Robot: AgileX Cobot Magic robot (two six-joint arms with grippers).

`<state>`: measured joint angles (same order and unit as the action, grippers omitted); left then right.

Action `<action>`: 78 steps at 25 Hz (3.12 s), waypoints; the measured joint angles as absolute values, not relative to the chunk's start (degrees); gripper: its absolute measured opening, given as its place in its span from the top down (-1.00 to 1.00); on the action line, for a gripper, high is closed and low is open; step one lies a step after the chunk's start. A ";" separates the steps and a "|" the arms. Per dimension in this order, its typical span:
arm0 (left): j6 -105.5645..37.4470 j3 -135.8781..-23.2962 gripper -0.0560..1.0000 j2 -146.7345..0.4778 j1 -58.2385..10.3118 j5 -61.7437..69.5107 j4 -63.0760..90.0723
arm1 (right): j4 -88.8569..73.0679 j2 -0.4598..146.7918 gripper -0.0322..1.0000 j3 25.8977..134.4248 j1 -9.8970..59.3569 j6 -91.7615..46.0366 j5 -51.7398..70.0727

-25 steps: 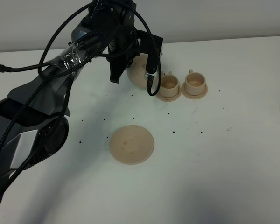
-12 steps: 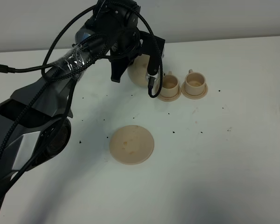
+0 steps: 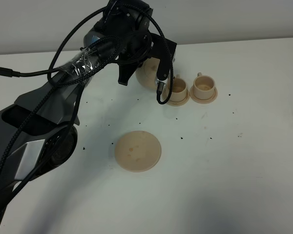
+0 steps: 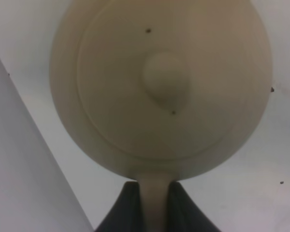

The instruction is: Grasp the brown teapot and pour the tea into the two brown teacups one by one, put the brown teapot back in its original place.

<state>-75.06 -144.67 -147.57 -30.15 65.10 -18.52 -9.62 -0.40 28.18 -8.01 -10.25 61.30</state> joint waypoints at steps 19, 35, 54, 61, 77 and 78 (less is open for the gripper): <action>-77.71 -144.67 0.61 -147.57 -30.40 64.96 -20.05 | -9.62 -0.40 0.34 28.18 -8.01 -10.25 61.30; -78.70 -144.67 0.61 -147.57 -31.28 64.05 -22.57 | -9.62 -0.40 0.34 28.18 -8.01 -10.25 61.30; -80.22 -144.67 0.61 -148.02 -31.86 63.67 -25.13 | -9.62 -0.40 0.34 28.18 -8.01 -10.25 61.30; -80.27 -144.67 0.61 -148.62 -31.86 63.40 -25.28 | -9.62 -0.40 0.34 28.18 -8.01 -10.18 61.30; -80.27 -144.67 0.61 -148.62 -32.19 61.89 -26.23 | -9.62 -0.40 0.34 28.18 -8.01 -10.30 61.30; -80.27 -144.67 0.61 -148.62 -32.26 61.72 -26.23 | -9.62 -0.40 0.34 28.18 -8.01 -10.25 61.30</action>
